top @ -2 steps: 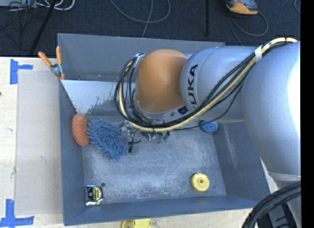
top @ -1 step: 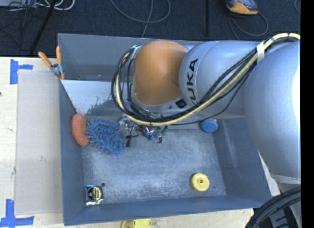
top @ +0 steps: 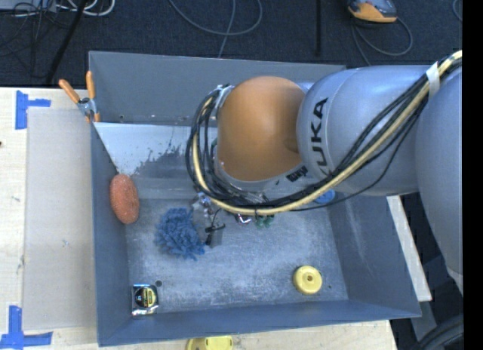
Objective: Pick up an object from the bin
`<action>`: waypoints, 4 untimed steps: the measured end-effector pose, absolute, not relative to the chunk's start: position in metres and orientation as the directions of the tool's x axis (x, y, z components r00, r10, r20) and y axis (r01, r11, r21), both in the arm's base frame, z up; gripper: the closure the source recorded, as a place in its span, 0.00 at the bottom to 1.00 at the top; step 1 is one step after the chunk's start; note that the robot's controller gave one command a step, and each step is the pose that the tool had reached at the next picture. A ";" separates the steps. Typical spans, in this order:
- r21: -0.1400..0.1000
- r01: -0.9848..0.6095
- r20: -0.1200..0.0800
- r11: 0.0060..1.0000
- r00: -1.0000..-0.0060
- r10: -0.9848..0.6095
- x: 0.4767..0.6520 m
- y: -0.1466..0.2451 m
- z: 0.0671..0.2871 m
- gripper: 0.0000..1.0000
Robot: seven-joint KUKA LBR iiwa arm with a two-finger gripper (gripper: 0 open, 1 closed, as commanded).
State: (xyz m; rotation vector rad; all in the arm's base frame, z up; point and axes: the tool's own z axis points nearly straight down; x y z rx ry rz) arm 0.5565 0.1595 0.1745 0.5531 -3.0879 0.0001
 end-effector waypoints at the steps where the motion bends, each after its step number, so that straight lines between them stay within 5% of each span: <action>1: 0.001 -0.358 0.005 0.934 -0.934 -0.358 0.544 0.157 0.181 1.00; 3: 0.000 -0.558 0.001 0.830 -0.830 -0.558 0.538 0.151 0.152 1.00; 4: -0.004 -0.641 -0.009 0.767 -0.767 -0.641 0.514 0.179 0.150 0.00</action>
Offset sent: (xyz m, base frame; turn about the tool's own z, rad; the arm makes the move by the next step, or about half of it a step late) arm -0.0143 -0.0140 -0.0368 -0.2662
